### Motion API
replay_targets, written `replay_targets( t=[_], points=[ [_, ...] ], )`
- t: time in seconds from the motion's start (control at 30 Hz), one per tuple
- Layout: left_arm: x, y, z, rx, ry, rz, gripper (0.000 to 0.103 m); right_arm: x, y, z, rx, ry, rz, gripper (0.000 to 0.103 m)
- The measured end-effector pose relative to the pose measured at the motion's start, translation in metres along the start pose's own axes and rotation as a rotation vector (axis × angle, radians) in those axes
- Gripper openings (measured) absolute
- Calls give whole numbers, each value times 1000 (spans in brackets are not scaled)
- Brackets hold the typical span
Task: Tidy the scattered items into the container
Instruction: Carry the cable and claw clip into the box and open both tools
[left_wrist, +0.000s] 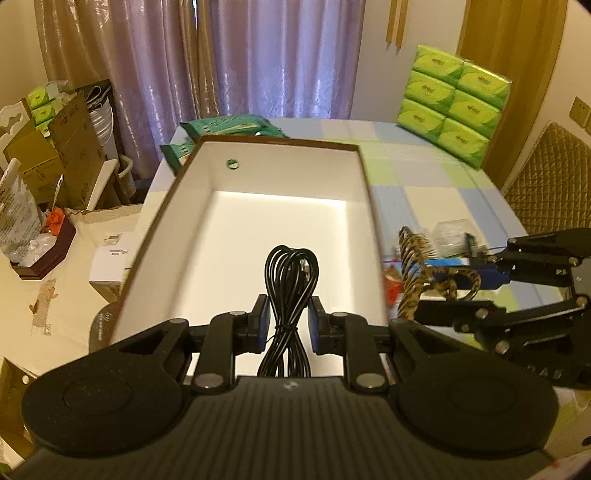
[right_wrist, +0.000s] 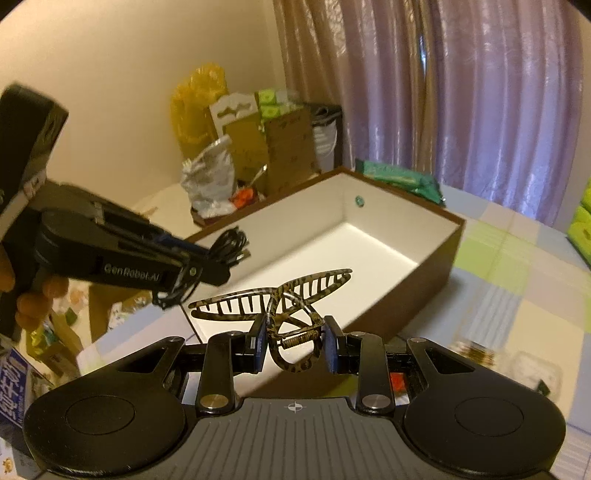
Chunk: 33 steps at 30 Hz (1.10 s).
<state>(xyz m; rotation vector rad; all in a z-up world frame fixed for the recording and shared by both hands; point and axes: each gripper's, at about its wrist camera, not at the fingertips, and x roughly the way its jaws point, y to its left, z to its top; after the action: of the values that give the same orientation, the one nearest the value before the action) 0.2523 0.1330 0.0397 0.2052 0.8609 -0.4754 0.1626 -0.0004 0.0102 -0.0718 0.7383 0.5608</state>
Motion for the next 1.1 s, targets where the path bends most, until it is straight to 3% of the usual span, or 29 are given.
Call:
replay_targets(
  t=[0.37, 0.8, 1.1],
  points=[
    [44, 50, 13, 32, 84, -37, 17, 83, 17, 30, -86, 128, -40, 28],
    [102, 65, 10, 74, 218, -60, 17, 156, 5, 21, -128, 314, -64, 28],
    [130, 73, 4, 69, 298, -68, 17, 179, 0, 16, -150, 375, -81, 28]
  ],
)
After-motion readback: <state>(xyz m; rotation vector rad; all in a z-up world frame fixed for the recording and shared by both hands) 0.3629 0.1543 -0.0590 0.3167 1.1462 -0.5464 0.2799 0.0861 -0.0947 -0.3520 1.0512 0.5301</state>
